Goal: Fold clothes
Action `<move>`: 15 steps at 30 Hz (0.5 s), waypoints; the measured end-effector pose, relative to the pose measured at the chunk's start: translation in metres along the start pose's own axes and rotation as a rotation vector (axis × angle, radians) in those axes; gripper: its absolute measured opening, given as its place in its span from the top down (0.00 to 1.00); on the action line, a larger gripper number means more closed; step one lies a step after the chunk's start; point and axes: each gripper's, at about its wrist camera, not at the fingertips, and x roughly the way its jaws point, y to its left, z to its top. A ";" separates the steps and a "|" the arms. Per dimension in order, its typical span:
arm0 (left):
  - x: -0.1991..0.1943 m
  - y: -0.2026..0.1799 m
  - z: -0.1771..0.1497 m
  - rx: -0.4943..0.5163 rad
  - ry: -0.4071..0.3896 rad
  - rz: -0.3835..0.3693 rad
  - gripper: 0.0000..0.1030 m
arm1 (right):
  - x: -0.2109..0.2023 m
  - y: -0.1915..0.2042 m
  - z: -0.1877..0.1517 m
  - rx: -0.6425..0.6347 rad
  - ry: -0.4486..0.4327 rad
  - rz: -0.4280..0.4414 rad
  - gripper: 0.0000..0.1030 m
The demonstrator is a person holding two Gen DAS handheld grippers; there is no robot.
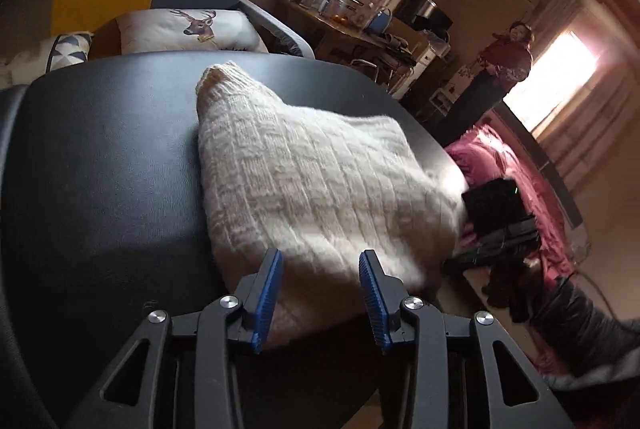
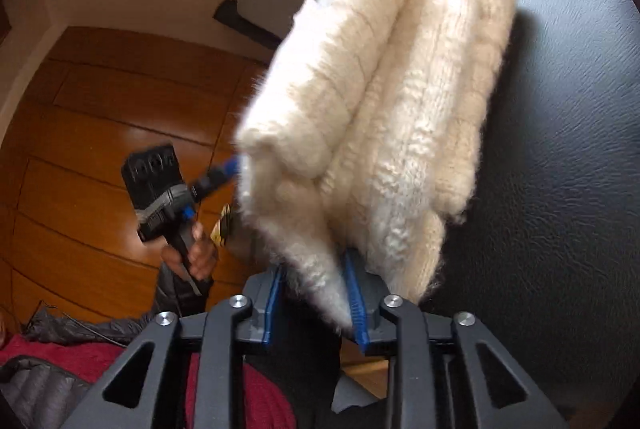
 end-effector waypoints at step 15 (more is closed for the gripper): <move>0.035 -0.048 -0.042 0.420 0.017 0.284 0.60 | 0.033 0.033 0.028 -0.038 0.033 -0.206 0.54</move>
